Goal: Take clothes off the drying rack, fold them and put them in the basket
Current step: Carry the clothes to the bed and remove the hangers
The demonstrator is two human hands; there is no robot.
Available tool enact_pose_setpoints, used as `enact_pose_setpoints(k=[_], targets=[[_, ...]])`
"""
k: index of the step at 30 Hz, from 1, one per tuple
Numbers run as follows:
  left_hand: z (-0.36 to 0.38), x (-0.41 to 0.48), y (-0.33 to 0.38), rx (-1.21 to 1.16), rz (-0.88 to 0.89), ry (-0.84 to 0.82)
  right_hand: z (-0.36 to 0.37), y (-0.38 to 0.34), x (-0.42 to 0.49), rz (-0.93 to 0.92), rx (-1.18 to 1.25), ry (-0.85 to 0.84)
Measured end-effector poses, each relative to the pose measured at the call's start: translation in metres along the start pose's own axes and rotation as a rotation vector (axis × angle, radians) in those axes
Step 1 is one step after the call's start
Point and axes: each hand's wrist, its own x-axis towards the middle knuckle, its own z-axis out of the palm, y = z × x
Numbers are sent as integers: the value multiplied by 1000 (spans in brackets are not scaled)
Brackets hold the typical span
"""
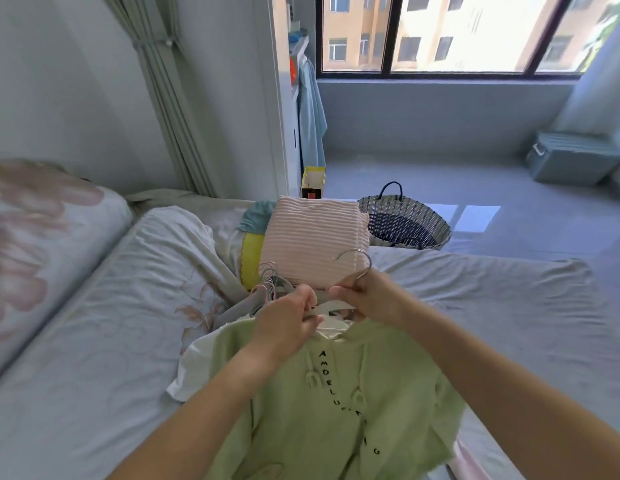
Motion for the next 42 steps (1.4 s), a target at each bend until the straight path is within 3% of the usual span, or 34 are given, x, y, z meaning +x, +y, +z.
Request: enact_pose_setpoints(k=[6, 20, 24, 27, 33, 36, 42], targets=[[-24, -21, 2, 64, -28, -57, -26, -7, -22, -27, -167, -82], [-36, -44, 28, -138, 55, 181, -79, 7, -52, -128, -431, 88], [-48, -51, 14, -146, -81, 305, -98, 25, -63, -48, -438, 152], [-43, -54, 8, -110, -174, 258, -100, 29, -67, -33, -444, 175], [-29, -44, 17, -257, -454, 132, -81, 21, -67, -86, -383, 219], [-16, -43, 18, -382, -651, 161, -73, 19, -68, -114, -379, 263], [-13, -49, 17, -435, -655, 317, -72, 16, -78, -116, -475, 297]])
